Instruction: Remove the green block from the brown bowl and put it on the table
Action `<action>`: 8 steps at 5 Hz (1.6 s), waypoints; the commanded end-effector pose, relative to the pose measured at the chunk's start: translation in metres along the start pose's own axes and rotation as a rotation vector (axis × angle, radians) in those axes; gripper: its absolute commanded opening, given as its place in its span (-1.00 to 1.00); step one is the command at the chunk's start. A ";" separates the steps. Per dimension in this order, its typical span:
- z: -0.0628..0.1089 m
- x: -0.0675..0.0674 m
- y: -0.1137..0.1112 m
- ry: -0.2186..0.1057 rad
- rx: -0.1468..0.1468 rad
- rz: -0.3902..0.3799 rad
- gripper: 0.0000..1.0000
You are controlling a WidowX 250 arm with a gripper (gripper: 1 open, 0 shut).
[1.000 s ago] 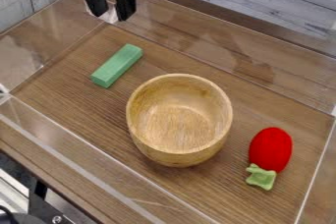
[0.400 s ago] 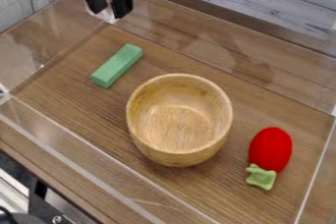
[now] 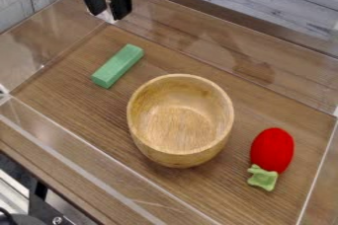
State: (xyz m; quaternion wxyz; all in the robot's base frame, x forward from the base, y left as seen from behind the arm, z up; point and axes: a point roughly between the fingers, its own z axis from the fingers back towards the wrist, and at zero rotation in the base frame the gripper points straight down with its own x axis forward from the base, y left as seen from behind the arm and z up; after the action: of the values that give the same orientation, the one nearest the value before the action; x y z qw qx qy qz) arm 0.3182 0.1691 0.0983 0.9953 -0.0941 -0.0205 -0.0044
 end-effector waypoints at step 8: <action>0.014 0.021 0.009 -0.043 0.068 -0.009 1.00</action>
State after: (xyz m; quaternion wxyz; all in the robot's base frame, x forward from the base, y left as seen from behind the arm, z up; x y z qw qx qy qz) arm 0.3320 0.1787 0.0889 0.9967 -0.0797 -0.0144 0.0006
